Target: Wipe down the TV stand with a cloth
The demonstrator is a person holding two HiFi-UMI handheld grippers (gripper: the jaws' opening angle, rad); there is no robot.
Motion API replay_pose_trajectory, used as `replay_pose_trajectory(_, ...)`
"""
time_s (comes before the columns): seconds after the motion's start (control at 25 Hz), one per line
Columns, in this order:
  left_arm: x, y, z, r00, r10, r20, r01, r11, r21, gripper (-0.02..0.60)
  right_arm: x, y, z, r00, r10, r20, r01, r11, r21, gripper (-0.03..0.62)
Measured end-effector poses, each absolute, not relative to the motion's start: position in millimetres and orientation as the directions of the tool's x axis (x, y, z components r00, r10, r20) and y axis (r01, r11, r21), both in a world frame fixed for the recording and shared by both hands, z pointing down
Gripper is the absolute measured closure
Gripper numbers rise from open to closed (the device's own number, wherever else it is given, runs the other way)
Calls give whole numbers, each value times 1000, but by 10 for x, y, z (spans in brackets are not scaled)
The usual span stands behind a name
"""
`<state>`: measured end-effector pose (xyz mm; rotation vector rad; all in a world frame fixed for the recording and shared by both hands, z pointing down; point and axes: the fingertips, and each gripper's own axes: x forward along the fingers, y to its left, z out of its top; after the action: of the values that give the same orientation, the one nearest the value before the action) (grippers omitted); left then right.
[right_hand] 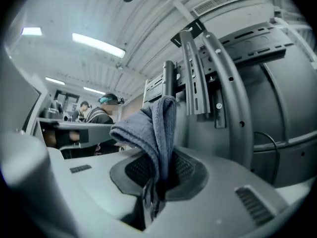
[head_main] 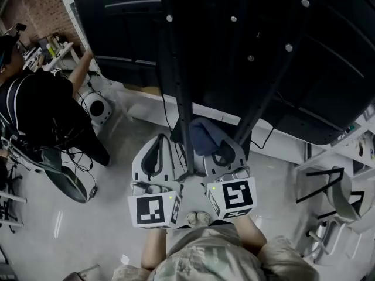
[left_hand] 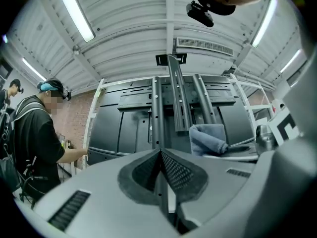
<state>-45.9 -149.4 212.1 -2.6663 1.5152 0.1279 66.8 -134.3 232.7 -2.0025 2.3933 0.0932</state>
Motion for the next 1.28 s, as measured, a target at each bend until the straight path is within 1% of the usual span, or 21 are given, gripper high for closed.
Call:
replay_pose_trajectory(0.36, -333, -1262, 2084, 518, -847, -116, -855, -517, -40, 566, 671, -1056, 2271, -214, -973, -91, -976, 217, -19, 531)
replay_pose_trajectory(0.52, -358, -1211, 2059, 516, -847, -127, -855, -519, -10, 565, 600, -1012, 2237, -255, -962, -96, -965, 259, -31, 531)
replay_pose_trajectory(0.6, -380, -1228, 2097, 513, -849, -124, -856, -517, 4, 566, 559, -1015, 2143, -269, -956, -115, -962, 271, -4, 531)
replay_pose_trajectory(0.64, -385, -1242, 2127, 512, -851, -118, -857, -515, 2, 565, 554, -1035, 2050, -264, -956, -129, -965, 261, 38, 531)
replay_pose_trajectory(0.72, -387, -1259, 2150, 510, -852, -115, -858, -514, 1, 565, 570, -1109, 1753, -232, -960, -154, -963, 206, 172, 531)
replay_pose_trajectory(0.84, -383, -1310, 2028, 517, -844, -141, -853, -521, -11, 566, 647, -1315, 1088, -129, -969, -213, -917, 35, 397, 531)
replay_pose_trajectory(0.92, -373, -1404, 1822, 523, -833, -181, -850, -526, -38, 565, 664, -1506, 584, -55, -954, -293, -835, -117, 538, 531)
replay_pose_trajectory(1.0, -369, -1521, 1565, 521, -822, -228, -851, -520, -71, 565, 631, -1722, 135, -13, -930, -367, -722, -245, 647, 531)
replay_pose_trajectory(1.12, -376, -1689, 1210, 525, -803, -281, -848, -523, -91, 565, 558, -2017, -397, 39, -915, -401, -565, -352, 746, 531)
replay_pose_trajectory(1.28, -375, -1815, 1023, 539, -789, -294, -839, -536, -100, 565, 483, -2289, -870, 99, -889, -447, -403, -446, 799, 531)
